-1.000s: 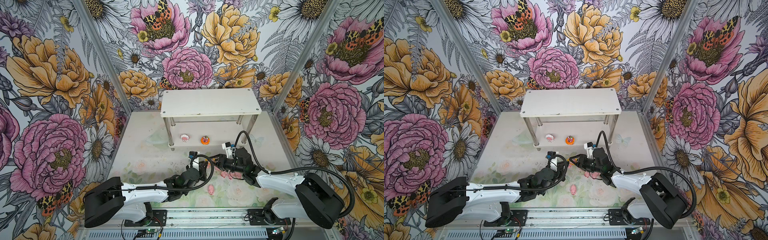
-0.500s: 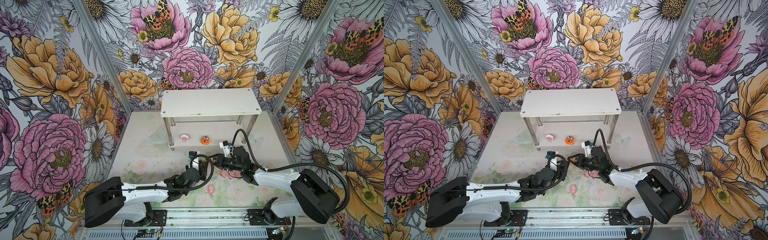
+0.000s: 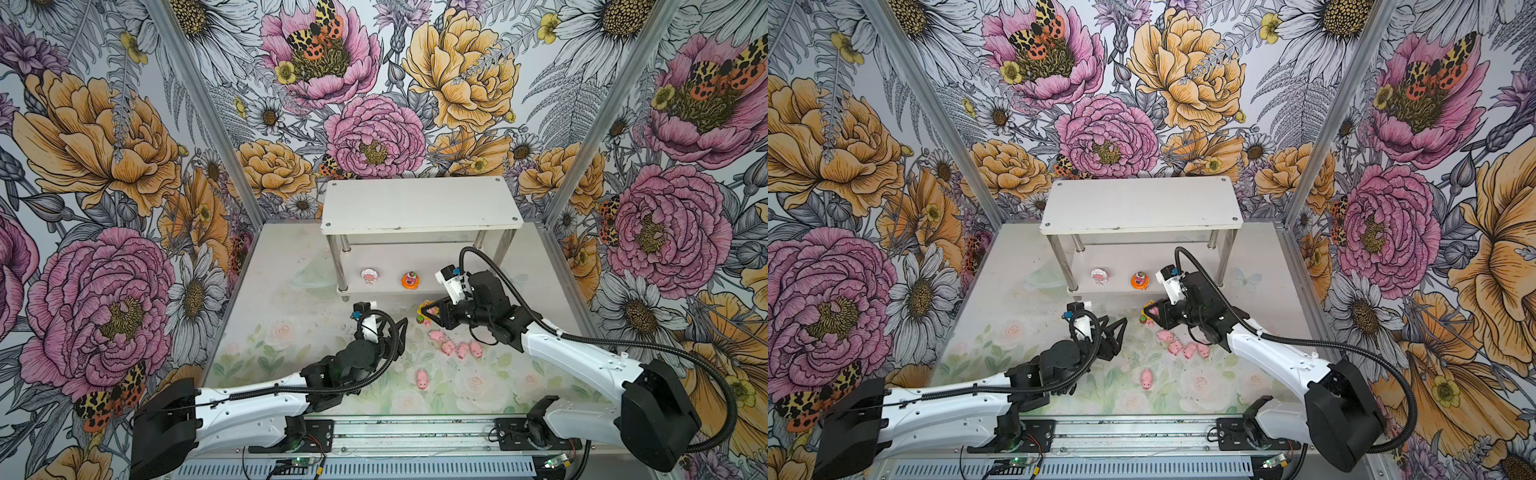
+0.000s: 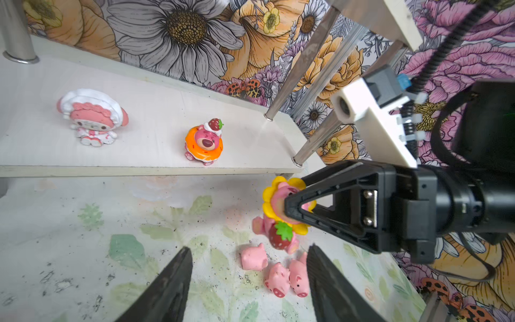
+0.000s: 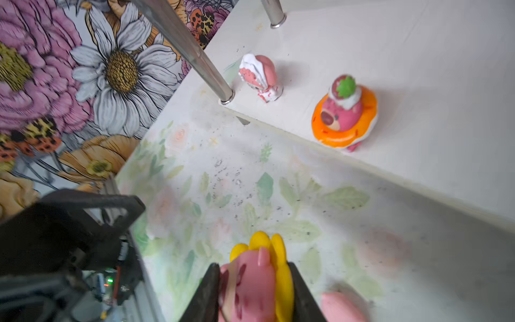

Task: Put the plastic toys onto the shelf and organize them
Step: 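Carry the sunflower pig toward the shelf with the right gripper while the left withdraws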

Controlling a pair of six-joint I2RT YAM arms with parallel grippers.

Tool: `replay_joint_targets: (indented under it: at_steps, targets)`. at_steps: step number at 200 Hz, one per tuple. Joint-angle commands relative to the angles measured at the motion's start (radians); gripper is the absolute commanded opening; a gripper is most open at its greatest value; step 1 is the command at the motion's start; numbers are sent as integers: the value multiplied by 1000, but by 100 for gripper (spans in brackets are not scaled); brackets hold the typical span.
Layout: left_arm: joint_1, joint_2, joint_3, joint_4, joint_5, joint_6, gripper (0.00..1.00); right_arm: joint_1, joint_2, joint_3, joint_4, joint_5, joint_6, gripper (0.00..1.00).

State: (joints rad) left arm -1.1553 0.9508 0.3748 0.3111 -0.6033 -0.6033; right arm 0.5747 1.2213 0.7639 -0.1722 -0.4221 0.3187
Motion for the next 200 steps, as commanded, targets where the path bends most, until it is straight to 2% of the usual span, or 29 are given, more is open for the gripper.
replay_joint_targets:
  at_steps: [1,22,45,77,114,147,200]
  targets:
    - [6,-80,-42,-94,-69,-29,67,-15,-53,49,-201,115,-348,0]
    - [8,-156,-64,-151,-83,-49,67,-67,-43,67,-208,134,-397,0]
    - [8,-223,-84,-203,-92,-69,67,-91,-3,79,-179,229,-427,0]
    - [8,-270,-99,-240,-98,-79,66,-117,53,71,-66,263,-427,0]
    - [10,-268,-106,-241,-100,-88,66,-158,78,66,39,289,-427,0]
    - [20,-239,-101,-232,-86,-93,65,-197,106,55,136,266,-429,0]
    - [57,-230,-91,-234,-64,-93,66,-236,188,61,193,234,-434,0]
